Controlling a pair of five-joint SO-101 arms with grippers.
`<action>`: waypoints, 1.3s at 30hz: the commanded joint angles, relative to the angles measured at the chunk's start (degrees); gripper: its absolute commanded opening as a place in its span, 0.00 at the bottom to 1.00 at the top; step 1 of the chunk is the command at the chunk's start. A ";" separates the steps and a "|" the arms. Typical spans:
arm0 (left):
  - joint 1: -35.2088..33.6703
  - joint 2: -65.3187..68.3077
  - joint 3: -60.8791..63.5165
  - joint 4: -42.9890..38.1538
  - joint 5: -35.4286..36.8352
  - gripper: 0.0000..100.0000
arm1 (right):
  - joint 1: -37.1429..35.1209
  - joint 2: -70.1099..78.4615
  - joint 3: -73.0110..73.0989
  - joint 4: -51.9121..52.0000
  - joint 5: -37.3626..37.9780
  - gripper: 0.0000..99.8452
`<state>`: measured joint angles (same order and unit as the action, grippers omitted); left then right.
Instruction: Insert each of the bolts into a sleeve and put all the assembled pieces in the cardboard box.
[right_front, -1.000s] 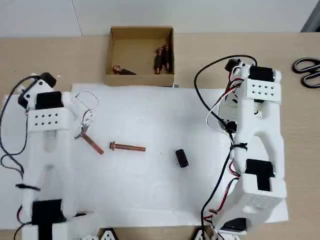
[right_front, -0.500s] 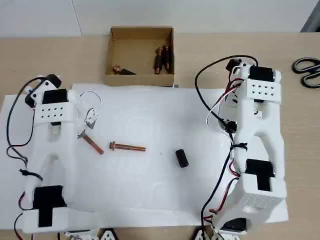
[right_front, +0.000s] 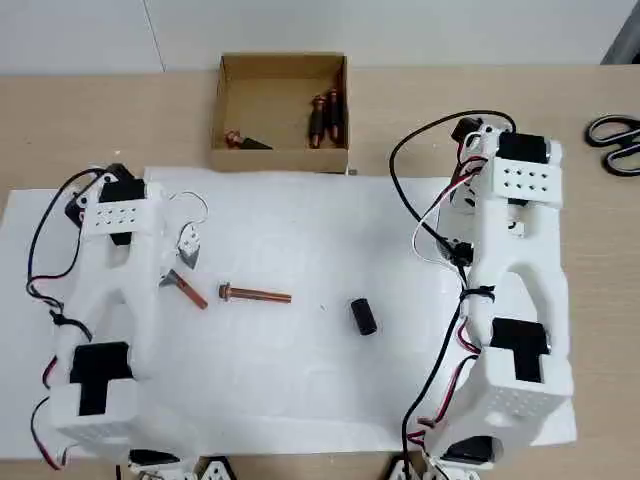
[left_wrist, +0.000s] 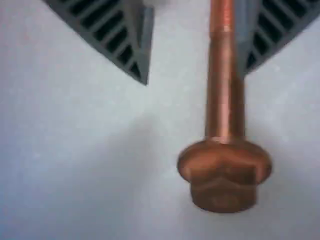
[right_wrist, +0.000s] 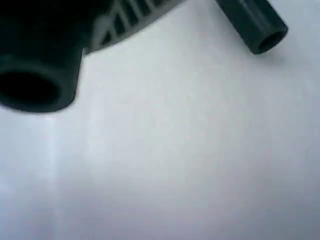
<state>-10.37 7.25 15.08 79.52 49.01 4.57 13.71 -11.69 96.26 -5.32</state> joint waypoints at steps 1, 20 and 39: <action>-1.32 -0.35 -2.68 -0.88 -0.09 0.11 | 0.66 -3.65 -2.55 0.31 -0.44 0.00; -4.31 2.02 -2.24 -6.24 -3.69 0.11 | 0.40 -3.30 -2.55 -0.92 -1.41 0.00; -3.69 8.88 -2.24 -6.42 -2.55 0.01 | 0.57 -3.30 -2.55 -0.92 -1.14 0.00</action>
<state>-13.80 15.69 12.79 73.63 45.76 4.57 13.71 -11.69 96.00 -6.20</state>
